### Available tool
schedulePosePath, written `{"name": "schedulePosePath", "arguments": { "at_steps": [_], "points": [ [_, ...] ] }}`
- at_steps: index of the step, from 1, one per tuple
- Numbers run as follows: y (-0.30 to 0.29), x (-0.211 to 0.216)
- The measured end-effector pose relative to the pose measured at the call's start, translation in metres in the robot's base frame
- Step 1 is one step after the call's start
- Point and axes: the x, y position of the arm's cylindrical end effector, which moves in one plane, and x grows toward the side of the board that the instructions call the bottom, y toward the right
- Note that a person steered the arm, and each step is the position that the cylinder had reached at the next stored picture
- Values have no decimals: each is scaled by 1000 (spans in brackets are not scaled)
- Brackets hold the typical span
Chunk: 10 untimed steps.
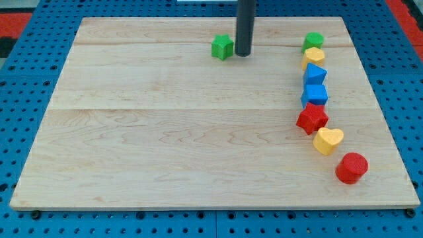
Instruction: Push the green star closer to the green circle
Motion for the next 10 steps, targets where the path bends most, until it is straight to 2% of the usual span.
{"name": "schedulePosePath", "arguments": {
  "at_steps": [1, 2, 3, 4, 5, 8, 9, 10],
  "points": [
    [-31, 40],
    [-106, 38],
    [-102, 0],
    [-86, -2],
    [-41, -1],
    [80, -33],
    [79, -39],
    [7, -21]
  ]
}}
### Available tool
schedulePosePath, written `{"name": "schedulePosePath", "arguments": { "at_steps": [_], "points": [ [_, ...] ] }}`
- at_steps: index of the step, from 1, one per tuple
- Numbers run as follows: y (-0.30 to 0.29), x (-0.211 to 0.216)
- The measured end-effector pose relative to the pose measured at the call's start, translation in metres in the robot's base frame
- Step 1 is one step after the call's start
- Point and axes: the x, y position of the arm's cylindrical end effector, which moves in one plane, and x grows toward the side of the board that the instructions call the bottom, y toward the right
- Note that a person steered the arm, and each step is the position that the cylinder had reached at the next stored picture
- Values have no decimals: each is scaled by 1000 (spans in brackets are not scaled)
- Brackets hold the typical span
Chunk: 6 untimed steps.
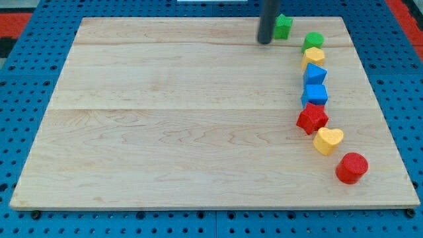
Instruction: Push the green star closer to the green circle
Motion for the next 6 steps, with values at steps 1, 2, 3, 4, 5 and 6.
{"name": "schedulePosePath", "arguments": {
  "at_steps": [1, 2, 3, 4, 5, 6],
  "points": [
    [-35, -17],
    [-35, -59],
    [16, -56],
    [81, -56],
    [107, -56],
    [66, -79]
  ]
}}
